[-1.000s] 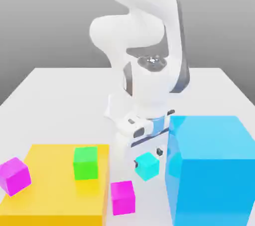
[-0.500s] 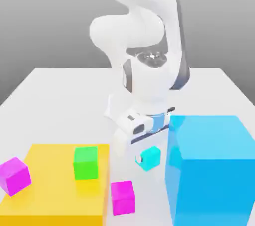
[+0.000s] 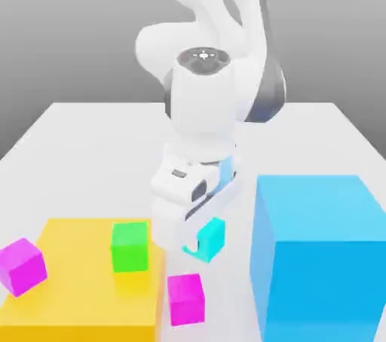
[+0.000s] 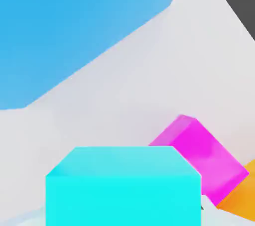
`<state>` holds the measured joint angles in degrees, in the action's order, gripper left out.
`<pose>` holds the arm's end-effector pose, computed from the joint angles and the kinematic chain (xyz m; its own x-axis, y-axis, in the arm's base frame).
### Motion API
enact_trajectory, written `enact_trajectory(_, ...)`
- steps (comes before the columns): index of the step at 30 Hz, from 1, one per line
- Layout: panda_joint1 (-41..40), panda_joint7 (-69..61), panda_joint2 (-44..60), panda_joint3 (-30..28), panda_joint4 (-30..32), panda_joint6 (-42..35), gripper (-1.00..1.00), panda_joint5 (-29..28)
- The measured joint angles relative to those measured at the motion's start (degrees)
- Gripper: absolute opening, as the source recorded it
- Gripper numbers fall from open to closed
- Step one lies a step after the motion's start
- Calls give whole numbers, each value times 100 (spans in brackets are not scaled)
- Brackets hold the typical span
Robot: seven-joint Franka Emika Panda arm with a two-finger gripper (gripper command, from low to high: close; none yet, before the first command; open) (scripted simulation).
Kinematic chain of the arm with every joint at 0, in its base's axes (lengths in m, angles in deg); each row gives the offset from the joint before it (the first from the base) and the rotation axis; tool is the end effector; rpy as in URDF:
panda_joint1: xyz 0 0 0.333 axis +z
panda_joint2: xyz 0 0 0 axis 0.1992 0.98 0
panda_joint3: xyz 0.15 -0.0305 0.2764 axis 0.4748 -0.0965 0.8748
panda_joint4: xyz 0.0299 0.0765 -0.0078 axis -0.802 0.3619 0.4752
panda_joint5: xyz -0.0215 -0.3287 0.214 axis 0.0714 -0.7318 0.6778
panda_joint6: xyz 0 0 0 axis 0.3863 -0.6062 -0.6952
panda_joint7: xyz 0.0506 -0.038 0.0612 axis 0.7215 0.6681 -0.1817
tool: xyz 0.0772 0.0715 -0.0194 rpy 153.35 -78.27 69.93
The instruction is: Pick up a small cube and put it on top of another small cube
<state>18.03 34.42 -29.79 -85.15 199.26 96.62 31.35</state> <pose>0.4154 0.0009 0.2395 0.9637 0.2671 -0.0008 0.2671 -0.9636 -0.0068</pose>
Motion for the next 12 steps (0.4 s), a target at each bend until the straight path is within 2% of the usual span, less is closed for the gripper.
enact_trajectory(3, -132, -612, 139, -74, -292, -148, -100, -25)
enact_trajectory(8, -167, -918, 1001, 53, -377, 626, -100, 222)
enact_trajectory(9, -183, -941, 1124, 73, -379, 744, 100, 252)
enact_trajectory(12, -183, -941, 1124, 73, -379, 744, 100, 252)
